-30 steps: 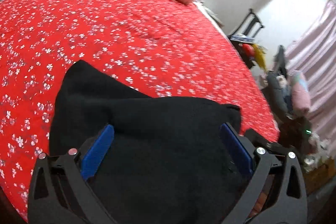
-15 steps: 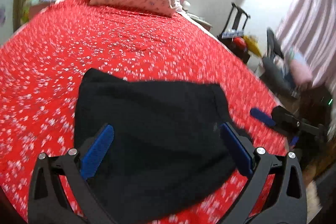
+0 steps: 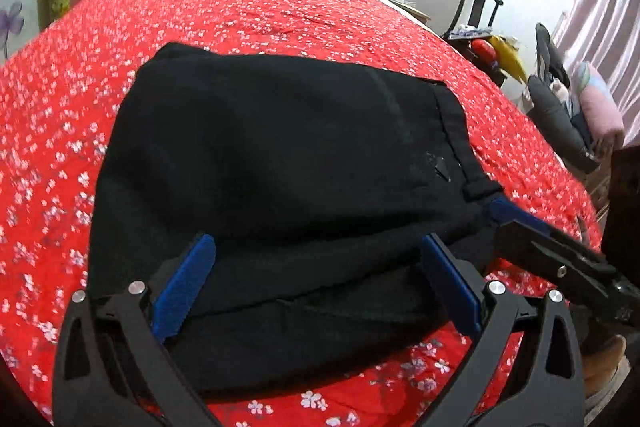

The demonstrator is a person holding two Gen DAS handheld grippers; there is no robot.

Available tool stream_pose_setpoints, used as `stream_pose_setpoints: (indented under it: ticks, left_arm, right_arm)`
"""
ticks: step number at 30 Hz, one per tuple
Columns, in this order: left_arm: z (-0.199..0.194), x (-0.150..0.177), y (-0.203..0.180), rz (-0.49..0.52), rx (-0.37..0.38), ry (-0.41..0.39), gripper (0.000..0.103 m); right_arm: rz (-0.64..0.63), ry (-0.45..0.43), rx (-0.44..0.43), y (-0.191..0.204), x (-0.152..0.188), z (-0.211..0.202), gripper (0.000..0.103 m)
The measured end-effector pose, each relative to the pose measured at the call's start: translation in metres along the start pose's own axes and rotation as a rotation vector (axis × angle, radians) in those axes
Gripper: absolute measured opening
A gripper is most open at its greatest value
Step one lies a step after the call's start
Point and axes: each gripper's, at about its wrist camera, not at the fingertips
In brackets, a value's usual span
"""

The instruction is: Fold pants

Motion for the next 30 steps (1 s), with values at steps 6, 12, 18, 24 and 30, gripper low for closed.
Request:
stream_pose_setpoints:
  ticks: [6,12,18,24,30]
  left_arm:
    - [-0.044,0.004,-0.014,0.179,-0.144,-0.099,0.101]
    - [-0.05,0.006,0.001,0.196,-0.297,-0.095,0.101]
    - [-0.05,0.011,0.023,0.09,-0.338,-0.09,0.101]
    - [-0.052,0.012,0.026,0.079,-0.335,-0.093,0.101]
    - [-0.054,0.014,0.032,0.044,-0.308,-0.097,0.101]
  right_arm:
    - [0.139,-0.147,-0.035,-0.034,-0.024,-0.036,0.08]
    - [0.207,-0.011,0.089,-0.071,-0.04,-0.011,0.08]
    - [0.174,0.157,0.16,-0.087,-0.049,0.019,0.08]
    - [0.18,0.241,0.144,-0.093,-0.051,0.039,0.08]
    - [0.122,0.231,0.079,-0.083,-0.048,0.039,0.079]
Point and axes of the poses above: each gripper's, at about its wrist camera, not at the fingertips, and z roughly the way its jaws point, y to its left, x to its underside, and after that the axes turned 10 degrees about x, right-handed
